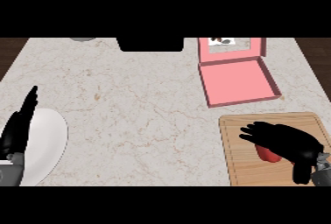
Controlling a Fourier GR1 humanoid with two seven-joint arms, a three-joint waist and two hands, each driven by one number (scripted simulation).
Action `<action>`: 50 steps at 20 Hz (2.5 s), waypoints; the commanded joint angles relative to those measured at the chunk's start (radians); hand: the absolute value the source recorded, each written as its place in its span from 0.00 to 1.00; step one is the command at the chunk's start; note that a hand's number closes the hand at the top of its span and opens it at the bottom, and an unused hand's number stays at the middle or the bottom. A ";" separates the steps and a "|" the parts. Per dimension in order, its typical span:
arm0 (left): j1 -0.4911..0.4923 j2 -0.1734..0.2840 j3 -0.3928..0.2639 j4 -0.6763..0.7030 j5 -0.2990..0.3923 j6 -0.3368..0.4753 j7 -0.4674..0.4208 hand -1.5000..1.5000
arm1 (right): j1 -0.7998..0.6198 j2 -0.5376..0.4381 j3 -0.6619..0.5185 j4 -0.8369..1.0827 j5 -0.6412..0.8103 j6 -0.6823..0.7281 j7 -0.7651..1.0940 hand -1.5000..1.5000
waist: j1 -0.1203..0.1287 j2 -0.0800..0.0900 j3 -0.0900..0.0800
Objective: Pick the bell pepper from the cutting board and place it in the cardboard box
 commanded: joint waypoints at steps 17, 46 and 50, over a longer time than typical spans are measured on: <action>0.045 -0.020 0.049 -0.075 -0.014 -0.050 0.024 0.50 | 0.010 0.205 -0.241 0.162 0.066 -0.390 0.178 1.00 | -0.017 -0.005 0.001; 0.045 -0.072 0.035 -0.084 -0.080 -0.041 0.002 0.50 | -0.332 0.329 -0.575 -0.222 -0.183 -0.273 0.908 1.00 | 0.021 0.002 0.000; -0.004 -0.005 0.096 -0.045 -0.047 -0.097 -0.004 0.50 | -0.467 0.367 -0.558 -0.060 -0.143 -0.367 0.951 1.00 | 0.021 0.004 0.000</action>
